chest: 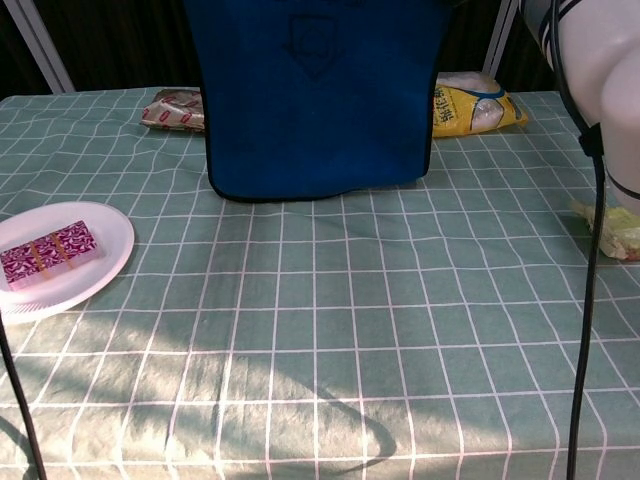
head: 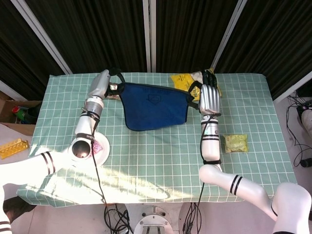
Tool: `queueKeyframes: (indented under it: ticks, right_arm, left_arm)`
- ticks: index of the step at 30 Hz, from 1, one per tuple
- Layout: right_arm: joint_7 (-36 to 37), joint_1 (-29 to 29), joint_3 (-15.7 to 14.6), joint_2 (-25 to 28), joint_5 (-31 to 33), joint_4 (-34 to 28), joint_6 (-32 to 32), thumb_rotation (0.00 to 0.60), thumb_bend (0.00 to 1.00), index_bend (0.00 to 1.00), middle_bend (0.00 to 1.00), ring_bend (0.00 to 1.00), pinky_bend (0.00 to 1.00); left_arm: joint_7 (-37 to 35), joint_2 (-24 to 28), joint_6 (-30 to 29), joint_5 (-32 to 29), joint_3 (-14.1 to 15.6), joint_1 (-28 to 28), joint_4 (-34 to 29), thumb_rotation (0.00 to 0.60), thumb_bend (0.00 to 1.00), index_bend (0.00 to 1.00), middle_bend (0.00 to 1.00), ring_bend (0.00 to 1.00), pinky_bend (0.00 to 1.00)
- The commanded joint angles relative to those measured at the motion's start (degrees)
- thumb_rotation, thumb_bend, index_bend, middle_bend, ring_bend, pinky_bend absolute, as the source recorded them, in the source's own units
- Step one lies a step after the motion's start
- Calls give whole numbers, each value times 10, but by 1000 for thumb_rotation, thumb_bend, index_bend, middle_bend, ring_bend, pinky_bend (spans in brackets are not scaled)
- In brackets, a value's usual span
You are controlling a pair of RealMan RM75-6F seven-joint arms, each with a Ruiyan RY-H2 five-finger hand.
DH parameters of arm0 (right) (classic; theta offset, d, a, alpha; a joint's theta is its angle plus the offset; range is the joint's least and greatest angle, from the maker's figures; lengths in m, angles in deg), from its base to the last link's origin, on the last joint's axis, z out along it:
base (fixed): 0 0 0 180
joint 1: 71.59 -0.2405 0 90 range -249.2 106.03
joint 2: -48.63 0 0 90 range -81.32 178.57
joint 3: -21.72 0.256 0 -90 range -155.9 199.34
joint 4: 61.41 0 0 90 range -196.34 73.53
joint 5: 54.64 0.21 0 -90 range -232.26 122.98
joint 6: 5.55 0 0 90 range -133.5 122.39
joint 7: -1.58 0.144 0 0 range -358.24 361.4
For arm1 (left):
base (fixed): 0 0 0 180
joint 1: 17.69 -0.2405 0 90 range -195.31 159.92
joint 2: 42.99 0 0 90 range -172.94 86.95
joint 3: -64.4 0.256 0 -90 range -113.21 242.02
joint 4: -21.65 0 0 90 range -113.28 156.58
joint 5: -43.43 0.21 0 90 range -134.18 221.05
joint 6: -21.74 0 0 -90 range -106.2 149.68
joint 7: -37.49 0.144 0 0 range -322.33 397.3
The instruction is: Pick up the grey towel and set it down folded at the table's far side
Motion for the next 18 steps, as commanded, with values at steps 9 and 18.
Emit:
queueKeyframes:
  ticks: [9,18]
  right_arm:
    - [18,-103,32,-25,62,141,-49,600,548,1000,109,0,0]
    - [5,-174,31,-31,88,255,-89,600,502,1000,109,0,0]
  left_arm:
    - [-8,-29,50,-60,-4,54,133,600,533,836,239,107,200]
    - [-11,-44,83,-89,3,77,188,600,547,839,244,107,200]
